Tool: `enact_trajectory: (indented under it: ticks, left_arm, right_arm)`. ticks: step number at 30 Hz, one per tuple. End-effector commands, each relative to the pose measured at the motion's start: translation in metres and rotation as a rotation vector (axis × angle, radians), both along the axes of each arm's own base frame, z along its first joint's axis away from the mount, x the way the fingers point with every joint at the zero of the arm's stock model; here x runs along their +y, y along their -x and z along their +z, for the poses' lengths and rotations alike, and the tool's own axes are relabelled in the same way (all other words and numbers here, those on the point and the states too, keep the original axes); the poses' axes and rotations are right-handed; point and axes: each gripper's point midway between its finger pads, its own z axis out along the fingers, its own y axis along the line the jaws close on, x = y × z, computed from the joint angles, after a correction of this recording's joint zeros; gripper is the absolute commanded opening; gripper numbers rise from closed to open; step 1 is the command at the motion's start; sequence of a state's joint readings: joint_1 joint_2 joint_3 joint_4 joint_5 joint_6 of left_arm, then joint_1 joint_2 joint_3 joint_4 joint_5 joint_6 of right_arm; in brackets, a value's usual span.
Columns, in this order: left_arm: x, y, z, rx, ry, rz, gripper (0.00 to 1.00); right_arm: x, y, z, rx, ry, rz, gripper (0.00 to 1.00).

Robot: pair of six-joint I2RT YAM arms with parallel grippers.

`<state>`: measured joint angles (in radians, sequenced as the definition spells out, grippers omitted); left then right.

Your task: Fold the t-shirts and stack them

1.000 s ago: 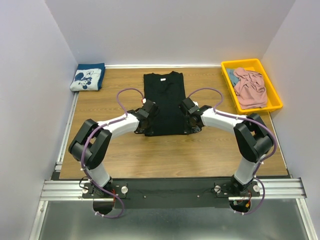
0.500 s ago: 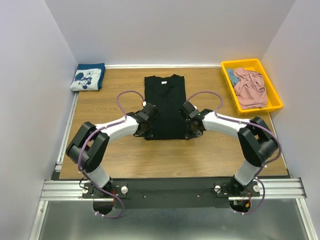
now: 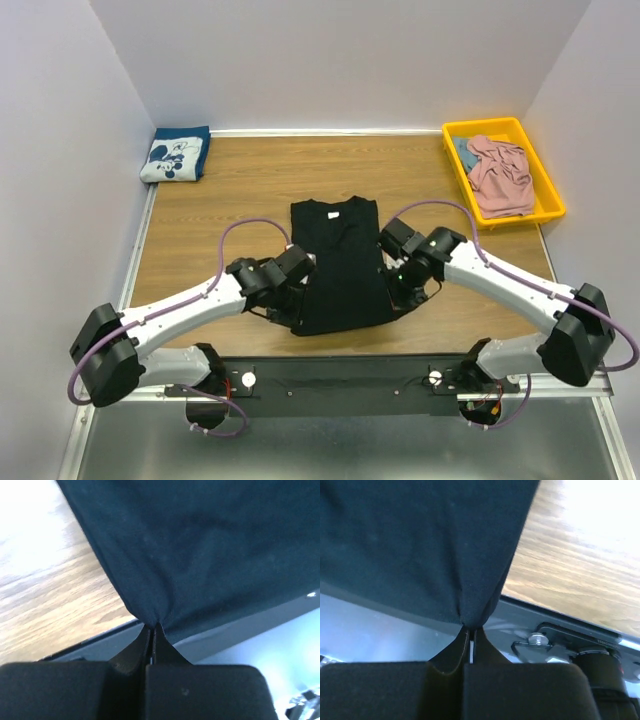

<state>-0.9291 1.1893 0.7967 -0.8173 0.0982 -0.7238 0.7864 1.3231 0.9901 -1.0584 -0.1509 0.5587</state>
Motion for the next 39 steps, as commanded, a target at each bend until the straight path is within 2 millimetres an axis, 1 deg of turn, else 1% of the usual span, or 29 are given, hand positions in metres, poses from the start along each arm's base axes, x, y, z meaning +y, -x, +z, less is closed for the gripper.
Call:
enact_trajectory:
  ticks: [1,2,3,4,5,7,8,11,13,14,15,16,17,18,19,21,22,23,24,25,26,27,29,30,31,33,34,37,39]
  left_arm:
    - [0.007,-0.020,0.031,-0.004,-0.012,0.070,0.00]
    - [0.003,-0.039,0.047,-0.058,0.012,0.089,0.00]
    - [0.003,-0.050,0.054,-0.089,0.022,0.080,0.00]
    - [0.000,-0.063,0.059,-0.111,0.040,0.090,0.00]
    - [-0.001,-0.081,0.075,-0.147,0.078,0.118,0.00]
    - [-0.004,-0.101,0.087,-0.197,0.102,0.112,0.00]
    - [-0.004,-0.116,0.099,-0.234,0.119,0.131,0.00]
    - [-0.005,-0.145,0.107,-0.291,0.130,0.135,0.00]
    - [0.000,-0.171,0.106,-0.321,0.142,0.172,0.00]
    - [0.002,-0.180,0.107,-0.330,0.159,0.183,0.00]
    - [0.005,-0.197,0.106,-0.348,0.177,0.207,0.00]
    - [0.009,-0.201,0.108,-0.352,0.182,0.211,0.00]
    - [0.008,-0.216,0.104,-0.369,0.190,0.217,0.00]
    - [0.009,-0.224,0.102,-0.372,0.191,0.215,0.00]
    - [0.013,-0.239,0.089,-0.358,0.176,0.231,0.00]
    - [0.016,-0.256,0.085,-0.367,0.170,0.236,0.00]
    - [0.015,-0.268,0.076,-0.367,0.168,0.242,0.00]
    - [0.019,-0.278,0.074,-0.374,0.172,0.257,0.00]
    - [0.019,-0.289,0.078,-0.393,0.183,0.262,0.00]
    - [0.016,-0.299,0.069,-0.389,0.184,0.254,0.00]
    - [0.016,-0.307,0.066,-0.394,0.190,0.255,0.00]
    - [0.015,-0.319,0.070,-0.411,0.201,0.259,0.00]
    - [0.013,-0.341,0.054,-0.418,0.200,0.261,0.00]
    - [0.012,-0.355,0.059,-0.442,0.212,0.266,0.00]
    - [0.010,-0.366,0.046,-0.443,0.212,0.265,0.00]
    - [0.008,-0.382,0.045,-0.465,0.227,0.271,0.00]
    - [0.007,-0.391,0.033,-0.462,0.224,0.277,0.00]
    - [0.000,-0.408,0.026,-0.485,0.251,0.264,0.00]
    - [-0.006,-0.410,0.024,-0.493,0.279,0.247,0.00]
  right_arm:
    - [-0.010,-0.026,0.043,-0.058,0.123,0.024,0.01]
    - [-0.008,-0.037,0.051,-0.080,0.132,0.033,0.01]
    - [-0.008,-0.043,0.059,-0.083,0.141,0.037,0.01]
    - [-0.004,-0.070,0.082,-0.168,0.117,0.025,0.01]
    - [-0.003,-0.081,0.083,-0.165,0.130,0.023,0.01]
    - [0.004,-0.112,0.109,-0.231,0.065,-0.001,0.01]
    - [0.007,-0.124,0.110,-0.232,0.061,-0.011,0.01]
    - [0.007,-0.157,0.121,-0.281,0.039,-0.045,0.01]
    - [0.014,-0.176,0.115,-0.274,0.011,-0.059,0.01]
    - [0.014,-0.189,0.116,-0.288,-0.008,-0.076,0.01]
    - [0.018,-0.205,0.111,-0.292,-0.045,-0.094,0.01]
    - [0.022,-0.213,0.106,-0.297,-0.048,-0.094,0.01]
    - [0.020,-0.223,0.103,-0.289,-0.070,-0.111,0.01]
    - [0.023,-0.238,0.109,-0.323,-0.098,-0.117,0.01]
    - [0.023,-0.251,0.095,-0.305,-0.090,-0.127,0.01]
    - [0.027,-0.275,0.090,-0.348,-0.083,-0.128,0.01]
    - [0.029,-0.288,0.096,-0.388,-0.090,-0.135,0.01]
    - [0.029,-0.299,0.081,-0.375,-0.070,-0.140,0.01]
    - [0.030,-0.310,0.078,-0.388,-0.076,-0.147,0.01]
    - [0.031,-0.318,0.074,-0.399,-0.077,-0.153,0.01]
    - [0.026,-0.329,0.057,-0.386,-0.062,-0.178,0.01]
    - [0.027,-0.340,0.051,-0.410,-0.070,-0.193,0.01]
    - [0.017,-0.355,0.033,-0.412,-0.054,-0.245,0.01]
    - [0.014,-0.359,0.014,-0.392,-0.040,-0.260,0.01]
    - [0.012,-0.370,0.011,-0.418,-0.051,-0.283,0.01]
    - [0.005,-0.382,-0.009,-0.422,-0.052,-0.326,0.01]
    - [0.003,-0.384,-0.015,-0.420,-0.051,-0.337,0.01]
    - [-0.015,-0.392,-0.042,-0.418,-0.005,-0.405,0.01]
    - [-0.021,-0.390,-0.053,-0.410,-0.001,-0.421,0.01]
